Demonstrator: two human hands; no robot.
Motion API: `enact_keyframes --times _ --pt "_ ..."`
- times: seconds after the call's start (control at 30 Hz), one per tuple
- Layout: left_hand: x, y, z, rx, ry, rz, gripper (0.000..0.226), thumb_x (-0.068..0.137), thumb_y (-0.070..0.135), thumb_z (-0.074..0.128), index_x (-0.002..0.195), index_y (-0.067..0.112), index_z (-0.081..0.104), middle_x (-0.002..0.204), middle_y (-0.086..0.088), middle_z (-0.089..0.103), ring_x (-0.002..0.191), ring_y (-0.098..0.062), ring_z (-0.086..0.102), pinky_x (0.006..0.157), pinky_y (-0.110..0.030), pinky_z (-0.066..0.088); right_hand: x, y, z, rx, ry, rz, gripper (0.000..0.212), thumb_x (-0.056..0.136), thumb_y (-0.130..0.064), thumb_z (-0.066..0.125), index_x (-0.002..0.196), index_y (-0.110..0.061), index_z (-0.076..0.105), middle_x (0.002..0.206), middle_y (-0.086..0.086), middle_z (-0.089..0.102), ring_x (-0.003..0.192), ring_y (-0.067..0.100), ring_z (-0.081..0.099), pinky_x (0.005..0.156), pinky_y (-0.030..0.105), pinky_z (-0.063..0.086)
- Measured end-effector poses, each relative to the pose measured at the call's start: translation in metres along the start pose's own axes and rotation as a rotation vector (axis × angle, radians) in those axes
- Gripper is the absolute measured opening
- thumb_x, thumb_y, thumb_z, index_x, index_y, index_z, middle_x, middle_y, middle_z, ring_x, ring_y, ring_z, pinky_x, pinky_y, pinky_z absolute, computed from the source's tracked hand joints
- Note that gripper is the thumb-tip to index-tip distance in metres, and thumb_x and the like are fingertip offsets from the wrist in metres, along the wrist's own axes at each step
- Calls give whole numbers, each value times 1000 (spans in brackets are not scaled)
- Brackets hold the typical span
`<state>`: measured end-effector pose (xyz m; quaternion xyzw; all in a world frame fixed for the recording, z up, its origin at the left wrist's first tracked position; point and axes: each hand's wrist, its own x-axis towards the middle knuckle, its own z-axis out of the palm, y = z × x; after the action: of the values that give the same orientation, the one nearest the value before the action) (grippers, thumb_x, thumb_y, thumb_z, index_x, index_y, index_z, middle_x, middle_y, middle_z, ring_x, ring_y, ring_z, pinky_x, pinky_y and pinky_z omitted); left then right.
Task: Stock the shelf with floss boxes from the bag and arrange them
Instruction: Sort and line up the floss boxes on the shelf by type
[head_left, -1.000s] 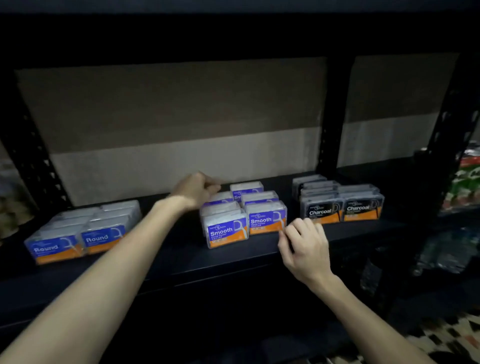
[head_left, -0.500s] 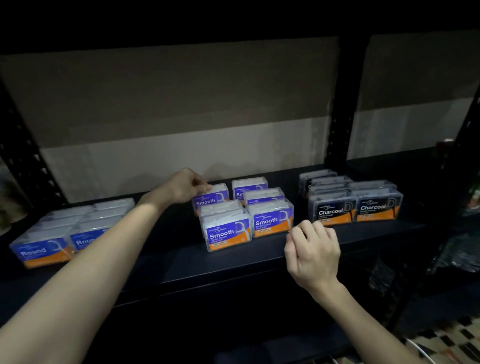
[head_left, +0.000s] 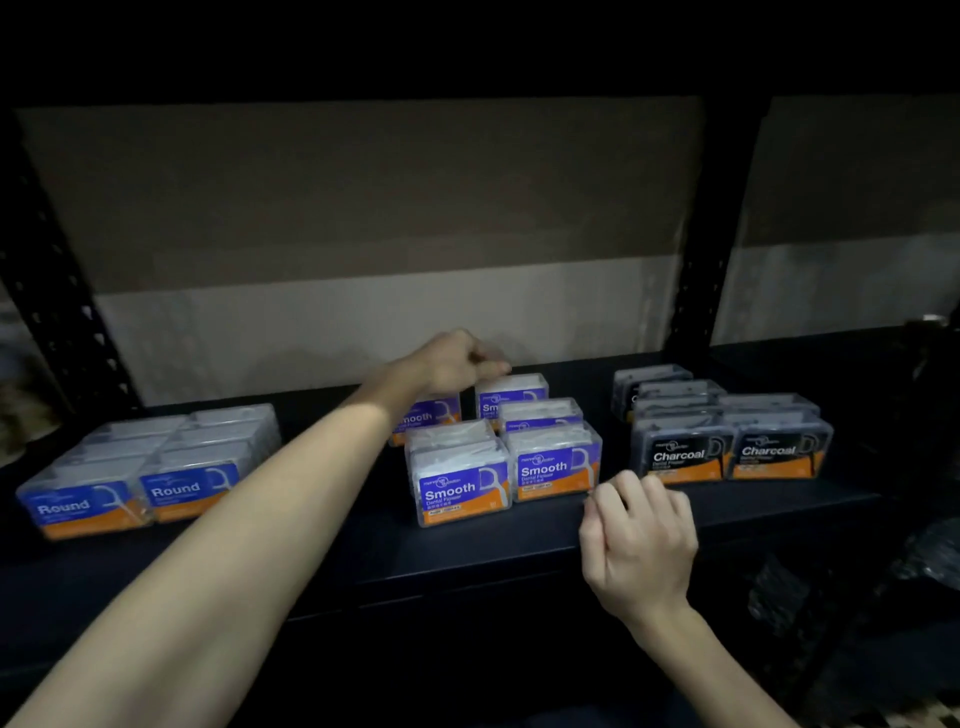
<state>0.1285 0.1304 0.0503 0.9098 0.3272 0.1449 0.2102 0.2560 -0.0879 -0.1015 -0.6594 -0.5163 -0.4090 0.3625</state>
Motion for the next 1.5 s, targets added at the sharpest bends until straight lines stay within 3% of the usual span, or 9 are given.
enact_keyframes --times 0.57,0.67,0.77,0.83,1.0,1.13,1.3,1.43,1.5 --pt "-7 -21 -4 -42 -105 2 30 90 32 68 109 11 72 106 -4 74 99 -18 68 98 -38 50 -1 0 3 -4 6 2 27 88 -28 46 68 -13 57 72 4 54 65 24 48 62 37 33" --pt "-14 -16 -8 1 137 69 41 90 39 67 117 8 68 111 -5 70 99 -17 64 92 -32 50 0 0 3 -6 9 0 28 88 -27 46 67 -12 57 71 4 55 64 24 48 62 37 33" --pt "-33 -1 -16 -24 297 206 27 88 31 71 102 7 73 93 -5 73 82 -13 66 76 -30 54 0 0 2 -16 17 -1 29 89 -27 45 67 -11 56 71 5 55 64 25 48 61 38 33" --pt "-48 6 -19 -110 119 179 22 88 27 72 92 6 74 79 -7 73 65 -11 65 61 -27 53 0 -1 1 -20 8 1 28 88 -27 46 68 -11 56 72 5 55 64 26 48 62 39 34" --pt "-69 0 -20 111 -238 16 35 86 53 66 92 20 76 83 5 74 70 -4 62 66 -21 52 1 -3 -3 -21 -53 32 25 87 -27 46 70 -11 55 74 6 54 66 26 48 63 38 31" --pt "-81 -13 -20 -9 -301 8 55 72 73 64 100 27 75 100 -8 75 82 -15 64 82 -50 55 1 -4 -5 -14 -76 52 25 87 -28 46 70 -11 54 74 5 54 66 26 48 63 38 32" --pt "-86 -20 -22 -50 -151 -23 62 63 66 68 96 14 74 91 -3 77 83 -16 70 87 -46 54 1 -4 -6 -19 -86 52 25 87 -29 45 71 -12 54 74 4 53 67 24 47 64 36 30" --pt "-85 -35 -19 99 61 32 33 78 50 75 93 20 76 88 6 71 85 -15 66 84 -43 54 0 -3 -5 -25 -87 46 25 88 -29 46 72 -12 55 75 4 53 68 23 46 65 35 28" --pt "-89 -39 -18 177 145 62 45 76 61 69 99 24 75 93 7 65 89 -14 60 84 -40 52 0 -3 -4 -27 -86 44 25 88 -29 46 72 -12 55 76 5 54 68 24 47 65 35 29"
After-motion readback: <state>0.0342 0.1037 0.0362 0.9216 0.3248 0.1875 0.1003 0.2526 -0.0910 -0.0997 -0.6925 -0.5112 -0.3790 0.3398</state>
